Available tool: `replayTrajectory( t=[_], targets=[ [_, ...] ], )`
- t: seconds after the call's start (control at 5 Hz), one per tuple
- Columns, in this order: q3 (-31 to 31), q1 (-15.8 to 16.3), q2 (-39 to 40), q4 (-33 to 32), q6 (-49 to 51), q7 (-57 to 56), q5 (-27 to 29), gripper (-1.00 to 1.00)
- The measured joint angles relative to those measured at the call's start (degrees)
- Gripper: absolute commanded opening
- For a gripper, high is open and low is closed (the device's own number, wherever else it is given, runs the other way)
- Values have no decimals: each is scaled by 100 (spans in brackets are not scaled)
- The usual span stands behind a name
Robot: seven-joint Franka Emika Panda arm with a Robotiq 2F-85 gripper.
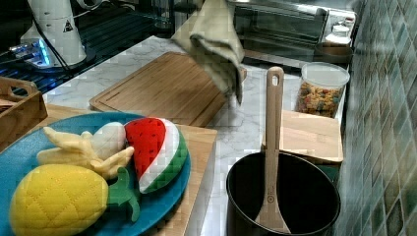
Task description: Pick up the towel.
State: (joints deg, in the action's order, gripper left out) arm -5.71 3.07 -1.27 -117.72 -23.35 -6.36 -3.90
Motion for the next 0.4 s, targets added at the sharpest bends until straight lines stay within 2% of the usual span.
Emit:
replayTrajectory(
  t=[0.4],
  targets=[
    [-73,-61,316,-90,60,1,-26,-100]
  ],
)
